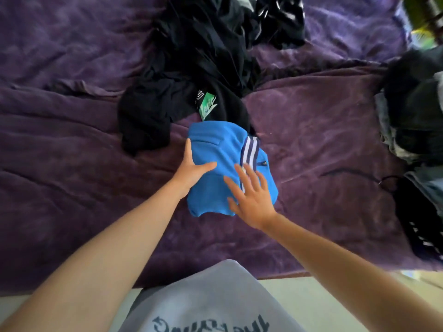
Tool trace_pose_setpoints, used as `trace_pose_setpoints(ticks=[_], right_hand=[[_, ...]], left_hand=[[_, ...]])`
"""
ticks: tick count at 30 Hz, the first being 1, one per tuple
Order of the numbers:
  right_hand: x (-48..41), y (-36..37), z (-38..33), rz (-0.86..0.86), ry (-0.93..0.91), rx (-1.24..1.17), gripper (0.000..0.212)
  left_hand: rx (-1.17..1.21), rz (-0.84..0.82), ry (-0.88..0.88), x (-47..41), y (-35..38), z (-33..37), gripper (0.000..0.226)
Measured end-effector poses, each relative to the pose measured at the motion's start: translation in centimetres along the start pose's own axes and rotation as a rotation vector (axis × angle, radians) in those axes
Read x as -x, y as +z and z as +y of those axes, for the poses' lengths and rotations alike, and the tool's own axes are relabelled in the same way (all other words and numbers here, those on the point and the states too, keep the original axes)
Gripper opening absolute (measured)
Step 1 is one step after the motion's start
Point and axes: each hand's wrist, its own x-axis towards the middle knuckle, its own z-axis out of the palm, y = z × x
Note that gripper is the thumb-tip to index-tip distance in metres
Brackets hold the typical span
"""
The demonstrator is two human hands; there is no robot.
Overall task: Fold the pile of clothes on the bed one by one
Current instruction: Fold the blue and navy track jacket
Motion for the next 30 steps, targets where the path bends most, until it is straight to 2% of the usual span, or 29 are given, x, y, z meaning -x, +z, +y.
trace_pose_setpoints(ticks=[2, 3, 5, 7, 10, 12, 15, 17, 19, 22, 26, 30], right_hand=[[2.6, 1.7, -0.3, -0.228, -0.11, 0.083, 0.075], [3.0, 2.5, 0.0, -0.363, -0.095, 0.093, 0.085], [2.1, 3.6, 0.7, -0.528, -0.035, 0.117, 0.1], [0.8, 5.1, 1.7, -0.647, 0.003, 0.094, 0.107], [-0.7, 7.3, 3.2, -0.8, 0.061, 0.024, 0.103], [-1.0, 7.8, 3.7, -0.816, 0.067, -0.005, 0.102], [0.0, 6.6, 3.7, -0.742, 0.015, 0.063, 0.114], [1.5, 6.0, 3.8, -0.667, 0.086, 0.107, 0.117], [2.4, 6.2, 3.5, -0.686, 0.161, 0.116, 0.121], [2.3, 7.1, 2.8, -0.644, 0.194, 0.131, 0.126], [1.4, 6.8, 2.7, -0.61, 0.185, 0.166, 0.106], [0.5, 6.1, 4.5, -0.565, 0.159, -0.049, 0.082]], left_hand=[[-0.059, -0.001, 0.044, 0.0, 0.2, -0.6, 0.103], [-0.064, -0.009, 0.067, -0.2, 0.1, -0.7, 0.101], [-0.129, -0.03, 0.131, -0.7, 0.4, -0.5, 0.095], [-0.422, 0.02, 0.22, -0.6, 1.1, 0.0, 0.087], [-0.908, 0.119, 0.562, 1.1, 2.7, -0.2, 0.084], [-1.18, 0.072, 0.732, 2.6, 3.1, -2.1, 0.094], [-1.535, -0.05, 0.591, 3.7, 2.3, -5.2, 0.107], [-1.622, -0.032, 0.554, 3.2, 2.1, -6.0, 0.095], [-1.683, 0.019, 0.562, 2.4, 2.3, -6.0, 0.084], [-1.738, 0.016, 0.535, 1.5, 2.0, -5.8, 0.083], [-1.744, -0.044, 0.558, 0.9, 1.6, -5.5, 0.075], [-1.628, 0.006, 0.666, 0.7, 1.5, -4.2, 0.066]])
